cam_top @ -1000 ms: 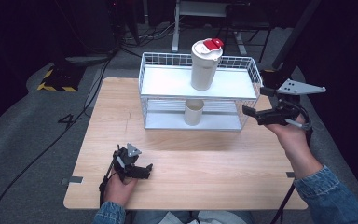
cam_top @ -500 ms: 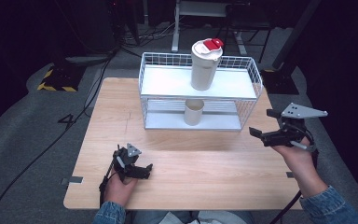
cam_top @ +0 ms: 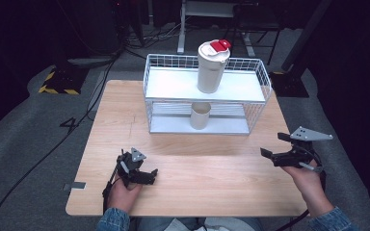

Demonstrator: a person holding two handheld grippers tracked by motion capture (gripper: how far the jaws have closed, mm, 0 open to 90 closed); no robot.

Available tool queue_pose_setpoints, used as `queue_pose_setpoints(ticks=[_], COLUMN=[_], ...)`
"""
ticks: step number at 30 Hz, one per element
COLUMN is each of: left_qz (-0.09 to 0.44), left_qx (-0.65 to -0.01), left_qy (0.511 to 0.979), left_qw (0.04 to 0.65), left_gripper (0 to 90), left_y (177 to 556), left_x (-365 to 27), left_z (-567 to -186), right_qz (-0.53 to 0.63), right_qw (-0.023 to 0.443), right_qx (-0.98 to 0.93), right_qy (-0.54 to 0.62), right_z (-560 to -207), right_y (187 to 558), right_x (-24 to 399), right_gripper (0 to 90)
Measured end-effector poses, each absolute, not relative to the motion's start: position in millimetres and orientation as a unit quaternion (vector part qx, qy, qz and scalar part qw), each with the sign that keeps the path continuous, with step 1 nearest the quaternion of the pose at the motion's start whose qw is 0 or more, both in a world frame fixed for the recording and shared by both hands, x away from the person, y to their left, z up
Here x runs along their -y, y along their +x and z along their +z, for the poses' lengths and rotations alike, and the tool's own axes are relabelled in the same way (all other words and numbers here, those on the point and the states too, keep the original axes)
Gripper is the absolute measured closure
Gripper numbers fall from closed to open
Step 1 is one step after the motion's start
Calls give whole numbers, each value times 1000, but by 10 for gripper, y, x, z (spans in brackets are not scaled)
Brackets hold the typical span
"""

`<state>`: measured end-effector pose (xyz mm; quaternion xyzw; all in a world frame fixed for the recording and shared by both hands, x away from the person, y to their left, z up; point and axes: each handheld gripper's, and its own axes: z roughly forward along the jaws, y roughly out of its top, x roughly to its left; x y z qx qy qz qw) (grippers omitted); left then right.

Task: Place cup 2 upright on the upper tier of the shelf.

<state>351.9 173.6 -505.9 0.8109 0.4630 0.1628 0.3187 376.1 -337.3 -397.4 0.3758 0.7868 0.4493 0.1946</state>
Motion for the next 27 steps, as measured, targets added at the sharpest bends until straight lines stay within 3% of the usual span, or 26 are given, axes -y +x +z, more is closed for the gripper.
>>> queue_pose_setpoints(ticks=[27], left_qz=[163], left_qx=[-464], left_qy=[810], left_qw=[318], left_gripper=[2], left_y=[3522], left_x=[-1735], left_z=[-5059], right_qz=[376], right_qw=[199], right_qx=[-801], right_qy=[421], right_z=[-4884], right_y=[3622], right_x=[3481], right_gripper=[12])
